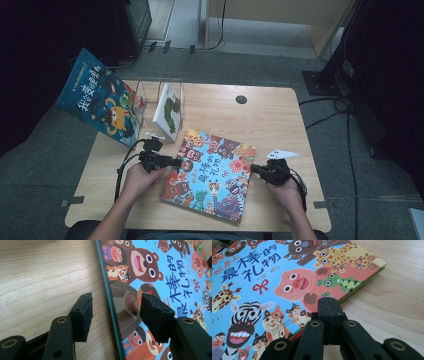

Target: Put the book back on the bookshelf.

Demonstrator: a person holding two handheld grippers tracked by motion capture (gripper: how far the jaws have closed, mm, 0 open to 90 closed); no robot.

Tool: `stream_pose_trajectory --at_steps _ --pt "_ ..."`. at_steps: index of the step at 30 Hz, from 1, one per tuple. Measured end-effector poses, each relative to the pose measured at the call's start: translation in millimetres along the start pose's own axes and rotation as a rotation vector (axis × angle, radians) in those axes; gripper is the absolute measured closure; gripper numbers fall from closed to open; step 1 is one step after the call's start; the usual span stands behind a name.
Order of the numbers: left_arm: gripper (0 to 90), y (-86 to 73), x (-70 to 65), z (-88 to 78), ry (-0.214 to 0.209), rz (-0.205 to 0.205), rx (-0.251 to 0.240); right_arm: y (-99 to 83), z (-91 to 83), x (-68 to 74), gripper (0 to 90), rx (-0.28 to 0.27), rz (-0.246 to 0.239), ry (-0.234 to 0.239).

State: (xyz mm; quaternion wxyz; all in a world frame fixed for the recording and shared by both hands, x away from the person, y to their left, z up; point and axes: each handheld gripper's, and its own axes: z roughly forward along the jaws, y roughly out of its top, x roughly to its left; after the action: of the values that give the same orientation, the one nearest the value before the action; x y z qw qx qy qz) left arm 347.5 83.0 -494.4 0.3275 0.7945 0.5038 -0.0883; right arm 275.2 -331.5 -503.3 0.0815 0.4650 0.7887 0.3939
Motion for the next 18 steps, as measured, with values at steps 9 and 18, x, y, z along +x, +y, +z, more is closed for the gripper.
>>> stream_pose_trajectory --at_steps 9,18 --pt "37.7 1.1 -3.3 0.5 -0.003 0.016 0.025 0.4 -1.2 -0.1 90.0 0.016 -0.010 0.027" --pt "36.7 0.5 -7.4 3.0 -0.018 0.029 0.035 -0.1 -1.1 -1.3 90.0 0.017 -0.001 0.039"
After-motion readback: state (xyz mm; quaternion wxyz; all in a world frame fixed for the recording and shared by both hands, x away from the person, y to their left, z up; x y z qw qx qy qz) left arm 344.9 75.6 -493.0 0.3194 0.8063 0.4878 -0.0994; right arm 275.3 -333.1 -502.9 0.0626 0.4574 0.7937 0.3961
